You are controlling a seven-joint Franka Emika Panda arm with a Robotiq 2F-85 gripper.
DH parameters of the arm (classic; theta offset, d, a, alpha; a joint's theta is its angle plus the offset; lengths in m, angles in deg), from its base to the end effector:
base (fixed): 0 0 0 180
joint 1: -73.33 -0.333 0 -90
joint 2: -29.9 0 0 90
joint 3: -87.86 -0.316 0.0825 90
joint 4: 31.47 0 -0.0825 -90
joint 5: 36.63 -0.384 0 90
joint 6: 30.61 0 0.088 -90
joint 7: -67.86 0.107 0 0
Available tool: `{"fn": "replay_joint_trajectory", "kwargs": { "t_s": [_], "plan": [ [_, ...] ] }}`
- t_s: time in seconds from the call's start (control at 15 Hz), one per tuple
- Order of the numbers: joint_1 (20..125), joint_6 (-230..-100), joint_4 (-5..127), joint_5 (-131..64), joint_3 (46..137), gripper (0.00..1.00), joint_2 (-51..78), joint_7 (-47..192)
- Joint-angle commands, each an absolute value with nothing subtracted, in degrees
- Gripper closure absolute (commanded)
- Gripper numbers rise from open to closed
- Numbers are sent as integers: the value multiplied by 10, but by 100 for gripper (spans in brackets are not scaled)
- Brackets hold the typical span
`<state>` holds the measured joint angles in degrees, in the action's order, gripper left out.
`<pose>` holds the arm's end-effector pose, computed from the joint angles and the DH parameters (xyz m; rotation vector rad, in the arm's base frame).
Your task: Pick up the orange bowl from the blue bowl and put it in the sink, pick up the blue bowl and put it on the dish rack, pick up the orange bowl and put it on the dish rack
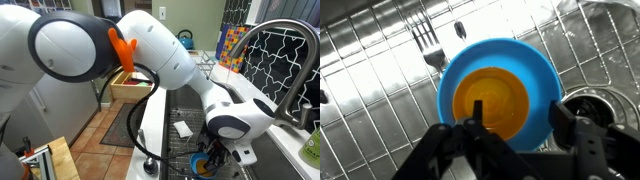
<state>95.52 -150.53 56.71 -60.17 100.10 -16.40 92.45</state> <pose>0.5817 -0.3528 0.1655 -2.3988 1.6961 0.3081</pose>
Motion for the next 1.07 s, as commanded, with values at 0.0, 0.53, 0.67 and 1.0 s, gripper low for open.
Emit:
{"fn": "replay_joint_trajectory", "kwargs": {
  "t_s": [0.0, 0.53, 0.67, 1.0],
  "plan": [
    [967, -1492, 541, -618, 993, 47, -188, 926],
    [966, -1491, 530, -618, 993, 99, -200, 928],
    [967, -1488, 528, -616, 994, 100, -200, 927],
    [962, -1474, 530, -608, 998, 99, -180, 927]
  ]
}}
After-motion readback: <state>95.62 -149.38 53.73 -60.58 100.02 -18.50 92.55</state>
